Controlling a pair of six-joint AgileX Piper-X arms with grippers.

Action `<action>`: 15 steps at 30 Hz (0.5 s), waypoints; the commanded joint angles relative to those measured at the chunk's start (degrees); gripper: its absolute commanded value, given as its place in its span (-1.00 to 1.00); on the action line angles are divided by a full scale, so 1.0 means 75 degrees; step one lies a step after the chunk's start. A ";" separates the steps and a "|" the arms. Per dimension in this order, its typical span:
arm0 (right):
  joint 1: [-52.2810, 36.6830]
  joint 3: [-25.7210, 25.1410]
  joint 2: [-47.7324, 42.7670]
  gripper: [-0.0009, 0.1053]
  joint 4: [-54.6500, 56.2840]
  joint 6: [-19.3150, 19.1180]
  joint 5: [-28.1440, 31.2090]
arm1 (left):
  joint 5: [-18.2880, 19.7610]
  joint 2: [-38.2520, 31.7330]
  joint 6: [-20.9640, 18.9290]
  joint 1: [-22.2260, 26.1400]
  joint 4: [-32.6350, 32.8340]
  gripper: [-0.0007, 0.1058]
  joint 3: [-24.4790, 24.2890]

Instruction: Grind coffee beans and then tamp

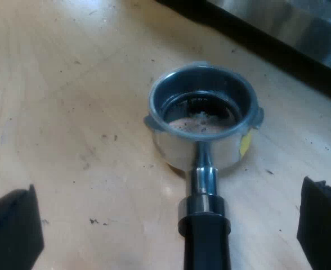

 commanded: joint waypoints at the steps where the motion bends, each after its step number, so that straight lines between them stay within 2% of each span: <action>1: -0.0015 0.0019 -0.0046 0.77 -0.0057 -0.0029 -0.0029 | -0.0253 0.0477 -0.0031 -0.0387 -0.0095 -0.98 -0.0308; 7: -0.0015 0.0019 -0.0046 0.77 -0.0057 -0.0029 -0.0029 | -0.0469 0.0802 -0.0031 -0.0423 -0.0103 -0.98 -0.0409; 15: -0.0015 0.0019 -0.0046 0.77 -0.0040 -0.0029 -0.0029 | -0.0426 0.1109 -0.0017 -0.0423 -0.0336 -0.98 -0.0409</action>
